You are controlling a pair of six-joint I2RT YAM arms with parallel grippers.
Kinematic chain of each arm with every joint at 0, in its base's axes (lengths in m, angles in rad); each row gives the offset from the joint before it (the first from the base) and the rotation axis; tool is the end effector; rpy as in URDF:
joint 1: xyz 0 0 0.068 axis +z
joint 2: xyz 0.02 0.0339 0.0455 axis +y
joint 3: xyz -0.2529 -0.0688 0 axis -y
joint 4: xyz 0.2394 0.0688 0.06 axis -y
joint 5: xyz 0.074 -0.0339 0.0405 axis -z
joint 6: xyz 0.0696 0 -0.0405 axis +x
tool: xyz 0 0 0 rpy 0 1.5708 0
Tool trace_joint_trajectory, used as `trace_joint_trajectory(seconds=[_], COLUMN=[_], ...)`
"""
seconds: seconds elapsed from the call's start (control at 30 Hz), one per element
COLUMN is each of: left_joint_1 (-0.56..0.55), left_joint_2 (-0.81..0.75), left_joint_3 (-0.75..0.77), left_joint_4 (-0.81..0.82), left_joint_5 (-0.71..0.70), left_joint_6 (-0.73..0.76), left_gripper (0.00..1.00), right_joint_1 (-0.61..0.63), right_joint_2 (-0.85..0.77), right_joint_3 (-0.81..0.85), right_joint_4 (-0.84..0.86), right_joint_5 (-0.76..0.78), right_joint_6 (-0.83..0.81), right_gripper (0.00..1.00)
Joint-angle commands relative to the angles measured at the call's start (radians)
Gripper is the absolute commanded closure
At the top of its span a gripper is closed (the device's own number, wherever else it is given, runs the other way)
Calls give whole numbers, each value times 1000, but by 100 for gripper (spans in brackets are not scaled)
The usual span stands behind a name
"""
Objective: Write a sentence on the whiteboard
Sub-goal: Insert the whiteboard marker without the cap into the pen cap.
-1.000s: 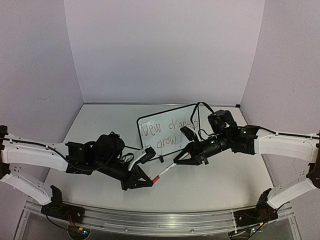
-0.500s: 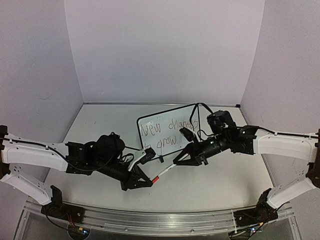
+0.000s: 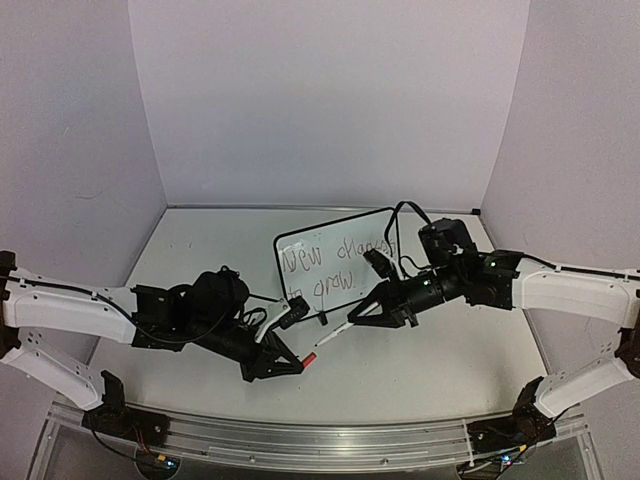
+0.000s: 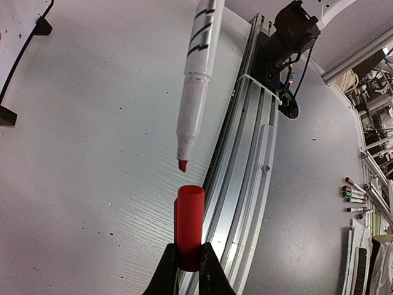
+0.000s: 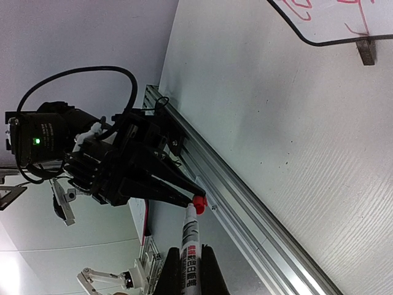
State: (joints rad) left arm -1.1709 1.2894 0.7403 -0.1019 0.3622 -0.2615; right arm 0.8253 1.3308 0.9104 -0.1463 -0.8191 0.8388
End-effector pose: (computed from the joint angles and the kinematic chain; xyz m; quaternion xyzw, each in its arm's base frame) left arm 0.0925 -0.2822 0.1984 0.4589 0.7568 -0.4084 0.2234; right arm 0.1698 0.2589 0.2510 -0.1862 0.8054 0.5614 0.0392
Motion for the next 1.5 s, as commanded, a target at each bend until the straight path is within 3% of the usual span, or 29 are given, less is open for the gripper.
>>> trace_joint_trajectory(seconds=[0.0, 1.47], left_joint_1=[-1, -1], left_joint_2=[-30, -5], left_joint_3=[-4, 48], left_joint_4=[42, 27], left_joint_5=[-14, 3], left_joint_6=[-4, 34], left_gripper=[100, 100], right_joint_1=[5, 13], right_joint_2=[-21, 46], right_joint_3=[13, 13], right_joint_4=[22, 24], right_joint_5=[8, -52], right_joint_6=[5, -15], right_gripper=[100, 100])
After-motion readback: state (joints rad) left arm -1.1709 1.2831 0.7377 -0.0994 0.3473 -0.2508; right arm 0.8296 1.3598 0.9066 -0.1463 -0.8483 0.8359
